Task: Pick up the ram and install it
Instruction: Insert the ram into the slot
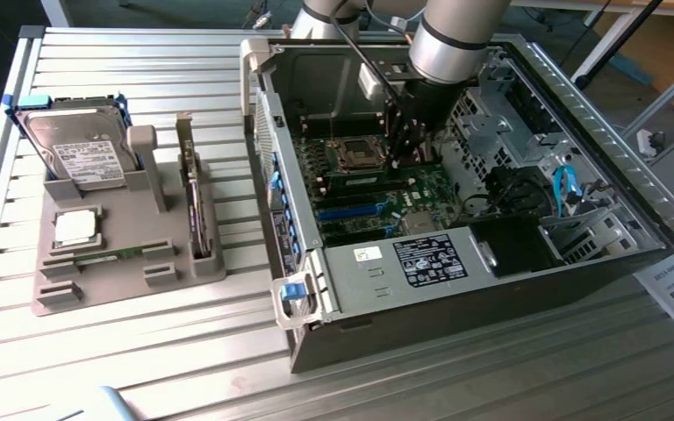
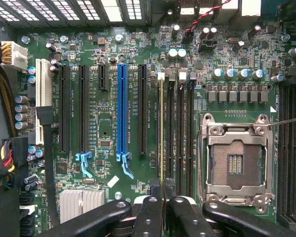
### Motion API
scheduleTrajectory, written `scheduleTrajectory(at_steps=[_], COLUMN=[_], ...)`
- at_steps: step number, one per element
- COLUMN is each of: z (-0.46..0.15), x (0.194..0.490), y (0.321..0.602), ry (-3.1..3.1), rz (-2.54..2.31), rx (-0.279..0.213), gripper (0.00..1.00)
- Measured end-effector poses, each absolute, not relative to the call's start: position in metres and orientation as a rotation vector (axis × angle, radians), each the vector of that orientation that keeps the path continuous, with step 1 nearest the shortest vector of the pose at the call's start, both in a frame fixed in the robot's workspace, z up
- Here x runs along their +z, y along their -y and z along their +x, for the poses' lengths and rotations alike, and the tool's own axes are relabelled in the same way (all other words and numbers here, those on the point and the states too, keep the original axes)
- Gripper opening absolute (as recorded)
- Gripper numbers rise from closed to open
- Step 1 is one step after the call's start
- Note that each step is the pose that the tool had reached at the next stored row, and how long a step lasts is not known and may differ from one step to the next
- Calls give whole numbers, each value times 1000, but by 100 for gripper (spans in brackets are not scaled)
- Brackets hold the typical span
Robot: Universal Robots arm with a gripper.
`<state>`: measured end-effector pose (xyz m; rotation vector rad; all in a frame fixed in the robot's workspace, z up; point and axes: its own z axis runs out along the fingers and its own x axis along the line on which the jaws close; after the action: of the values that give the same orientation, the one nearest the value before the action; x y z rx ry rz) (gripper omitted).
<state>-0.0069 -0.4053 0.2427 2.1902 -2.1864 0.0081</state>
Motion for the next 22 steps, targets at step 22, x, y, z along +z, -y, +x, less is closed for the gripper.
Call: scheduleTrajectory(at_steps=[22], z=[-7], x=[239], y=[405], ry=[2187], rz=[2190], rx=[8], gripper=[12])
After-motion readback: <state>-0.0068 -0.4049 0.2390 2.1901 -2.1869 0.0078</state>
